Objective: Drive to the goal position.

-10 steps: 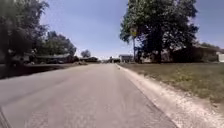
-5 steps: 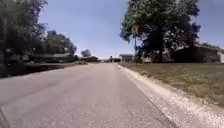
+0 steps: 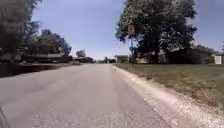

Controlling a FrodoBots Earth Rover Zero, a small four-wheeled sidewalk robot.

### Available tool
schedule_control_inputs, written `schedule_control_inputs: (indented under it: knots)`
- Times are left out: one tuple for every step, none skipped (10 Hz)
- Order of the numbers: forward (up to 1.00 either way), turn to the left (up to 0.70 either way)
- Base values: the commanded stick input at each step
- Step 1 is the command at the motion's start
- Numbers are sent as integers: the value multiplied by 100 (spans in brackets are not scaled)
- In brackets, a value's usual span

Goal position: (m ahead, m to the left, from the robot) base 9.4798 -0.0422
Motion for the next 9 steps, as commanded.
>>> schedule_control_inputs:
  knots:
    - [70,0]
    - [70,0]
    - [70,0]
    - [70,0]
    - [70,0]
    - [70,0]
    - [70,0]
    - [70,0]
    - [70,0]
